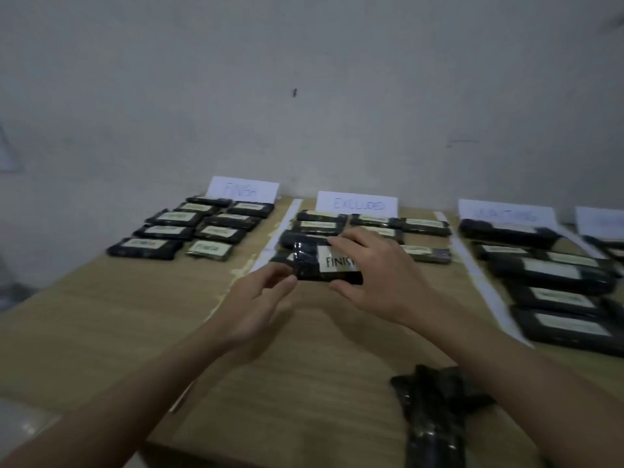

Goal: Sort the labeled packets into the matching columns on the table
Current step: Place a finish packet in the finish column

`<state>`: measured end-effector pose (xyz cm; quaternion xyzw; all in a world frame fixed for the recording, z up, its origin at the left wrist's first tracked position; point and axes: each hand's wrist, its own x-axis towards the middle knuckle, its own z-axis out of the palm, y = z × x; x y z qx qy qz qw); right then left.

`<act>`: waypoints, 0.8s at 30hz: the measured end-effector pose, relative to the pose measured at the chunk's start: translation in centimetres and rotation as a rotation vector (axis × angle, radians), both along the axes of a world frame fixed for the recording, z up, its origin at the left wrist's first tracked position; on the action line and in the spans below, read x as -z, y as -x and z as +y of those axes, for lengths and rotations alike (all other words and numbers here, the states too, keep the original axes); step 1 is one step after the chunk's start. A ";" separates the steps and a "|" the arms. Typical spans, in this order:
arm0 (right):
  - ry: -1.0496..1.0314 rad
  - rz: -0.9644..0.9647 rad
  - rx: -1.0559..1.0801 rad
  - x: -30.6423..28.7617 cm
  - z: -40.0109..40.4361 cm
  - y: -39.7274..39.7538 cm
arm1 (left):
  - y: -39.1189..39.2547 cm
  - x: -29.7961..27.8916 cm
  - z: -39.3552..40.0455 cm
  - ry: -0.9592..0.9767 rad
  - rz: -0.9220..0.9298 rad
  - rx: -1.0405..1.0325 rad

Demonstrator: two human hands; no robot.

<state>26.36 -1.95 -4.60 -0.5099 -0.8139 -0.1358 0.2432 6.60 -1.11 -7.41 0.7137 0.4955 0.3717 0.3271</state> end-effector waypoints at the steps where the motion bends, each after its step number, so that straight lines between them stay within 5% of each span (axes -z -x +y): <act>1: 0.028 -0.009 -0.024 -0.3 0.5 1.5 | 1.6 0.2 -0.1 -0.020 0.050 -0.031; 9: 0.220 -0.031 -0.127 1.3 5.8 14.7 | 13.1 3.4 -1.1 -0.075 0.348 -0.207; 24: 0.397 -0.099 -0.003 4.5 10.4 20.9 | 13.4 4.8 -1.1 -0.231 0.472 -0.166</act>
